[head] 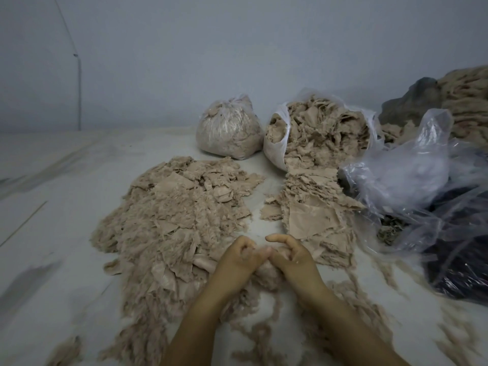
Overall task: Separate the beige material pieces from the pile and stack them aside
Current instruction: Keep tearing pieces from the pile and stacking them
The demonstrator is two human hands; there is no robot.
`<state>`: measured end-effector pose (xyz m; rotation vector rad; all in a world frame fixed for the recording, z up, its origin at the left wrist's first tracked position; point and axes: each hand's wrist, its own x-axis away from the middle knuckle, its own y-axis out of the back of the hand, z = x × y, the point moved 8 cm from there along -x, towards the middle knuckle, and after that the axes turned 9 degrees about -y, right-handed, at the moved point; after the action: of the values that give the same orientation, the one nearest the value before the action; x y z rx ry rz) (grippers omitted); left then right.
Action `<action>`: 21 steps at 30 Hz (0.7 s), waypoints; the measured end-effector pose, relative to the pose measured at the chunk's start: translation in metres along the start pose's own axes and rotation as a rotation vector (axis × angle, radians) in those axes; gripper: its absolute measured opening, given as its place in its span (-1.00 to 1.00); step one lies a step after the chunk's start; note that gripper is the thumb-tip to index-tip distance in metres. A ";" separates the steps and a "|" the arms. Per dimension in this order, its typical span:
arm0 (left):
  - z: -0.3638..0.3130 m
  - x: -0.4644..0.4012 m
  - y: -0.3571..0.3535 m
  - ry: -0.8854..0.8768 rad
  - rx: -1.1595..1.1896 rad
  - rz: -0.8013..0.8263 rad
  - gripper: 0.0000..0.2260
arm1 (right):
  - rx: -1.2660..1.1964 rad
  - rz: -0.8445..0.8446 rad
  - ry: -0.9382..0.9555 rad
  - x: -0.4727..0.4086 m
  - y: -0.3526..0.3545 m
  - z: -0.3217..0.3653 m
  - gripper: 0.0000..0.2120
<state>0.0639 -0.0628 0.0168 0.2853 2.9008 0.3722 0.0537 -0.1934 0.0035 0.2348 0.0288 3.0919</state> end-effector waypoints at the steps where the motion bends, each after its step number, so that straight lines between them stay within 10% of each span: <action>1: 0.000 0.000 -0.002 0.002 -0.033 -0.002 -0.79 | 0.054 -0.030 0.034 0.001 0.000 0.002 -0.79; 5: 0.009 0.002 0.013 0.080 0.157 -0.253 -0.78 | 0.169 -0.330 0.129 0.010 0.022 0.007 -0.85; 11: 0.018 0.009 -0.007 0.289 0.656 -0.242 -0.72 | 0.132 -0.167 0.051 0.007 -0.003 -0.004 -0.83; 21: 0.023 0.012 0.008 0.342 0.836 -0.417 -0.76 | -0.349 -0.089 -0.119 0.009 -0.008 -0.021 -0.78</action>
<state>0.0585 -0.0476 -0.0055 -0.3049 3.1571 -0.9555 0.0416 -0.1853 -0.0157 0.3875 -0.4836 2.9208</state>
